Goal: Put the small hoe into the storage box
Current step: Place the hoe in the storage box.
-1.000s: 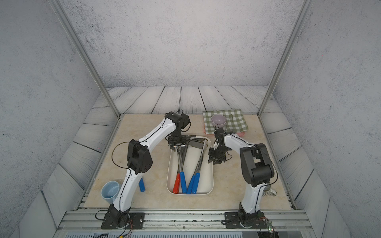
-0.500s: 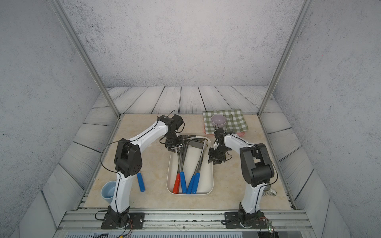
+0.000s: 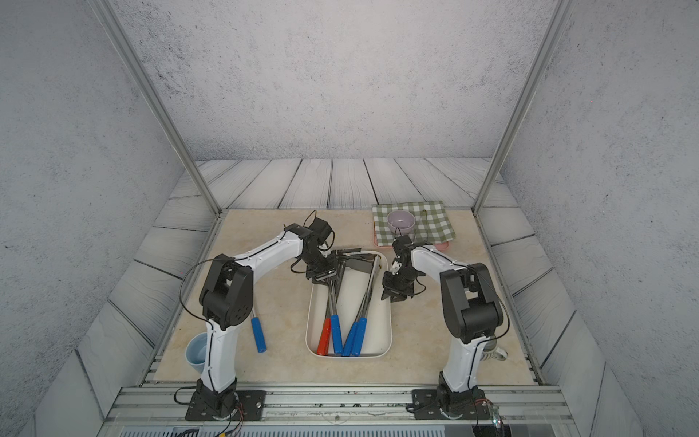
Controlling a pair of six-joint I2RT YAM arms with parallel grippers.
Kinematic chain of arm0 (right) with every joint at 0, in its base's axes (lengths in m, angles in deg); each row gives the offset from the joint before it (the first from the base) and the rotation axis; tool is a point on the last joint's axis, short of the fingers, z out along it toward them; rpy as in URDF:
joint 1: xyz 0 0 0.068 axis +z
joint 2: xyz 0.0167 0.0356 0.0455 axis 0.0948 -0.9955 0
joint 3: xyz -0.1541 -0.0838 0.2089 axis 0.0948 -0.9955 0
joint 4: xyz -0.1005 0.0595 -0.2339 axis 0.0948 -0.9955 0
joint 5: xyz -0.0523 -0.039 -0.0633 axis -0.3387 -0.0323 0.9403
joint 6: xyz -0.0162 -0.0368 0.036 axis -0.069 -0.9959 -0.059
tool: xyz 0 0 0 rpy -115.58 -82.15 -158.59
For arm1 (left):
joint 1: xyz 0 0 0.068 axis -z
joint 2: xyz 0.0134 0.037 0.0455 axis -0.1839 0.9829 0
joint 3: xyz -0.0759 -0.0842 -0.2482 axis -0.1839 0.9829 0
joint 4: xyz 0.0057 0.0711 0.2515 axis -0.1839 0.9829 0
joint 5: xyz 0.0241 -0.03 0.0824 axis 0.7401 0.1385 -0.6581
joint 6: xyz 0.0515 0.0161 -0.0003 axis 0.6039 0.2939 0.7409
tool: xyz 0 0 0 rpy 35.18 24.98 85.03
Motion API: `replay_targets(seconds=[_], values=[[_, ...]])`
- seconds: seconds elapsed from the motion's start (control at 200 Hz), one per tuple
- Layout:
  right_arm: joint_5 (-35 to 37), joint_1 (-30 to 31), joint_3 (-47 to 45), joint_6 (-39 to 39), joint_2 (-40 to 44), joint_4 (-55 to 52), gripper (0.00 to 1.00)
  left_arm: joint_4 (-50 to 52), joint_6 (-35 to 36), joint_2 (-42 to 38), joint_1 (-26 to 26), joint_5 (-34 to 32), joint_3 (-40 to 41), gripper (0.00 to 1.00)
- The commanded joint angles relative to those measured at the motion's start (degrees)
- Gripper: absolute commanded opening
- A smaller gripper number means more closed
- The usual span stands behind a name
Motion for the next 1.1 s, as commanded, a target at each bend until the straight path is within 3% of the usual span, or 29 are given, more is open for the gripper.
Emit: replay_targets(seconds=[0.0,0.385,0.616,1.096], values=[[1.18,0.03,-1.04,-0.33,-1.23,-1.48,0.30,-6.18,-0.91,-2.84,-1.11,3.72,3.69,0.47],[1.06,0.17,-1.26,-0.15,-1.25,-1.36,0.30,-15.21,-3.71,-3.48,-2.00,8.82,10.02,0.41],[1.00,0.21,-1.26,-0.06,-1.34,-1.34,0.30,-13.82,-3.78,-3.48,-2.26,8.09,9.60,0.26],[1.00,0.59,-1.11,0.24,-1.51,-1.23,0.30,-13.08,-5.38,-1.74,-2.57,8.89,6.33,0.32]])
